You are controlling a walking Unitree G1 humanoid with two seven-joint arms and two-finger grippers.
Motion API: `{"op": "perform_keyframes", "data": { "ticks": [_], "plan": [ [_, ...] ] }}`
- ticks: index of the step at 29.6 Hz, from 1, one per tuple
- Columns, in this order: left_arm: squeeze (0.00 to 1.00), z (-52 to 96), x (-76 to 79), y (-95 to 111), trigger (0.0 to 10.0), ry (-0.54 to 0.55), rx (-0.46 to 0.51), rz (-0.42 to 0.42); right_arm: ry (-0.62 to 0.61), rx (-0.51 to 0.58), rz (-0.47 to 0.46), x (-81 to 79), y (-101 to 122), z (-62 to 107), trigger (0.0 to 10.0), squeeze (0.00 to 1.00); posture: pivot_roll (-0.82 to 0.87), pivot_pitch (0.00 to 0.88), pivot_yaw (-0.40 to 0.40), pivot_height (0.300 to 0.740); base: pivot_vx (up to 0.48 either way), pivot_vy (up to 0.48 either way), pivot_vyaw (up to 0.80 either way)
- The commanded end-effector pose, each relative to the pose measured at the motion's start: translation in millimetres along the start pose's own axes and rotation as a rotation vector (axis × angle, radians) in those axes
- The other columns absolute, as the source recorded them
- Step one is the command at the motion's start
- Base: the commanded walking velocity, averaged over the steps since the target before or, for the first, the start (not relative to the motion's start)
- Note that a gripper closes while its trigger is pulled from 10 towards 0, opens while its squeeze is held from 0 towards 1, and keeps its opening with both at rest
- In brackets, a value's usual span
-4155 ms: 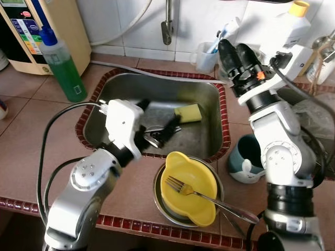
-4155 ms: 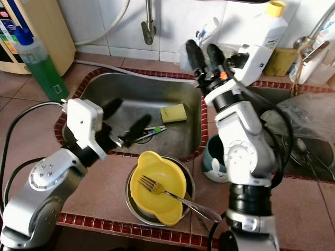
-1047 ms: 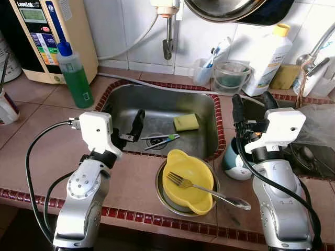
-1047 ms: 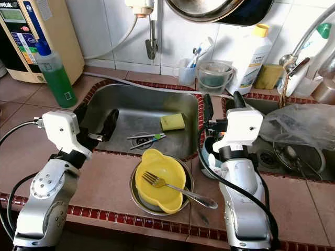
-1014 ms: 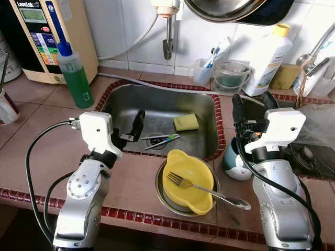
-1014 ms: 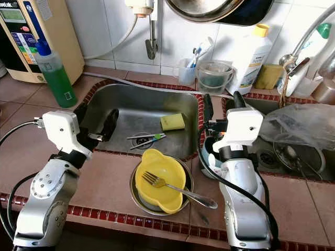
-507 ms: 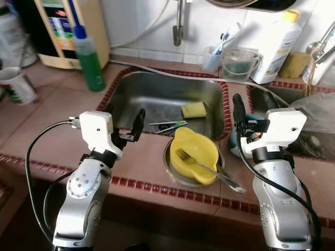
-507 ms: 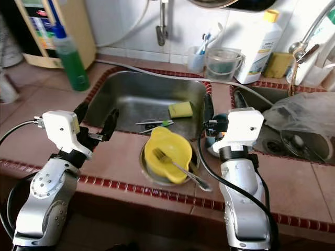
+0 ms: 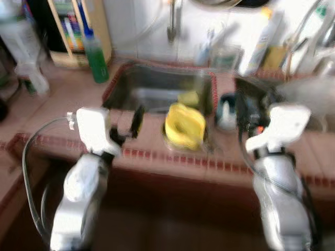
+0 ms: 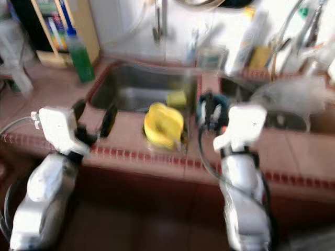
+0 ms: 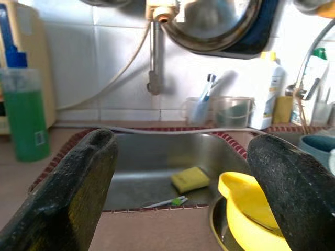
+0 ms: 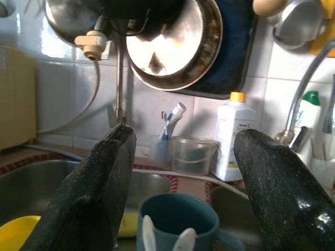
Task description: Kitchen organization
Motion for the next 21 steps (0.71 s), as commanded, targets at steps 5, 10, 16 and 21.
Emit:
{"op": "perform_keyframes", "data": {
  "ticks": [5, 10, 16, 21],
  "plan": [
    [0.0, 0.9, 5.4, 1, 10.0, -0.08, -0.019, -0.039, 0.0, 0.01, 0.009, 0.7, 3, -1.6, 10.0, 0.0, -0.02, 0.125, 0.03, 0.74, 0.0, 0.0, 0.0],
    [0.0, 0.2, 9.8, 2, 10.0, -0.13, -0.02, -0.072, -0.004, 0.007, 0.015, 2.4, 2, -2.0, 10.0, 0.0, -0.02, 0.127, 0.035, 0.74, 0.0, 0.0, 0.0],
    [0.0, 0.3, 13.4, 2, 10.0, -0.152, -0.018, -0.05, -0.009, 0.004, 0.017, 2.7, 2, -0.9, 10.0, 0.0, -0.03, 0.128, 0.037, 0.74, 0.0, -0.322, 0.0],
    [0.0, 0.1, 13.6, 2, 10.0, -0.151, -0.021, -0.054, -0.008, 0.002, 0.018, 2.5, 2, -1.1, 10.0, 0.0, -0.03, 0.129, 0.034, 0.74, 0.0, -0.445, 0.0]
  ]
}}
Point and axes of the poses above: a point about 5 cm out from each wrist's last joint towards the gripper, its own z axis pointing back from the gripper into the wrist, its own y axis along the axis of the wrist's last joint, x = y × z, the point moved 2 cm from there along -z, pointing out of the wrist towards the gripper, and after that the axes turned 5 degrees about z, right-handed, at the moved point
